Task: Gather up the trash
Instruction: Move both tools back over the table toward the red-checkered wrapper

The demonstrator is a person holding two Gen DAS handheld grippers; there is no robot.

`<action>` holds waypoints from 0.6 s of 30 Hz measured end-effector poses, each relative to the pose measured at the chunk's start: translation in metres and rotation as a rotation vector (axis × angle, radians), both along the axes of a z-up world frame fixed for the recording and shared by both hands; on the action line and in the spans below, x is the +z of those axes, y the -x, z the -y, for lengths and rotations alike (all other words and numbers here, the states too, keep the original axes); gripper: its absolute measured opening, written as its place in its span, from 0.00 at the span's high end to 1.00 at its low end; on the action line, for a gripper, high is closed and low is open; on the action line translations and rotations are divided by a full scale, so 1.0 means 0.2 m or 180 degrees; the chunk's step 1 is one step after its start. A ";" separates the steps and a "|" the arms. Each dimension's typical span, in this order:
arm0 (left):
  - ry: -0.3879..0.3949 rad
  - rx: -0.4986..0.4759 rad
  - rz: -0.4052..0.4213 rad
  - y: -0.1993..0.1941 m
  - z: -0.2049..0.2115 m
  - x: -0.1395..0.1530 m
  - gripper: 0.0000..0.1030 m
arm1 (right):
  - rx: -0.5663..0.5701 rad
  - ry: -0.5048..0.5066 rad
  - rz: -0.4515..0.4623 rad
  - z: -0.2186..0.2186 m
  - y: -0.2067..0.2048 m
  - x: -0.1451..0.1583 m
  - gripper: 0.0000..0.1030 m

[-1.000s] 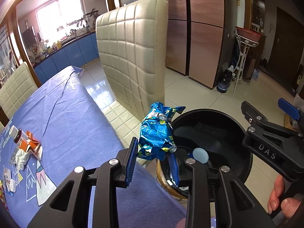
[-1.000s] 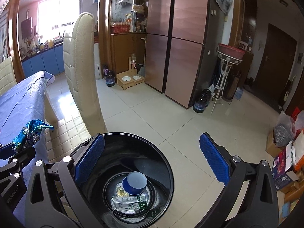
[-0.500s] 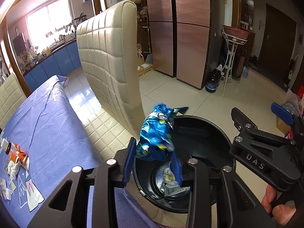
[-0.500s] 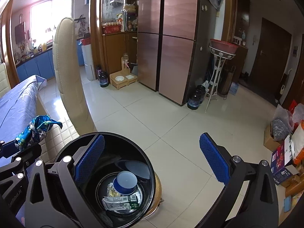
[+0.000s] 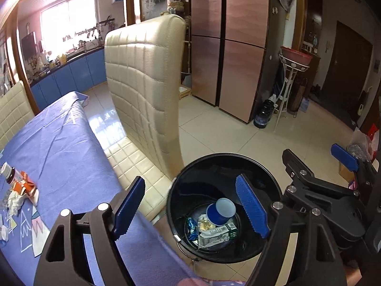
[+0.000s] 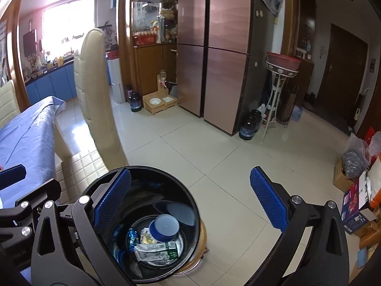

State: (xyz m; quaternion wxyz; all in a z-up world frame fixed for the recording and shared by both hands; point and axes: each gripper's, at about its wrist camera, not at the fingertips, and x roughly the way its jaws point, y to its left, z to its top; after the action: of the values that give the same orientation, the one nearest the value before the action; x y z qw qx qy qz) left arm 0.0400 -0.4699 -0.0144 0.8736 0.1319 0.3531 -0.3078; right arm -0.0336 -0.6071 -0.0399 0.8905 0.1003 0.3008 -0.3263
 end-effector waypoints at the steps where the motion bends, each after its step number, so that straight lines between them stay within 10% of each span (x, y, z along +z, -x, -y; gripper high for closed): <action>1: 0.0011 0.0041 0.0012 0.00 -0.03 0.01 0.26 | 0.0031 0.0022 0.0002 -0.03 -0.01 0.01 0.04; 18: 0.0243 0.0736 0.0327 -0.09 -0.76 0.16 0.26 | 0.0723 0.0428 0.0075 -0.73 -0.23 0.20 0.04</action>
State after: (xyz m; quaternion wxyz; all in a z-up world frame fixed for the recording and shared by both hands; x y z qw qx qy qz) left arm 0.0586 -0.3181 0.0171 0.9246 0.0726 0.3088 -0.2110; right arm 0.0133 -0.4618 0.0009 0.9299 0.0095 0.2771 -0.2415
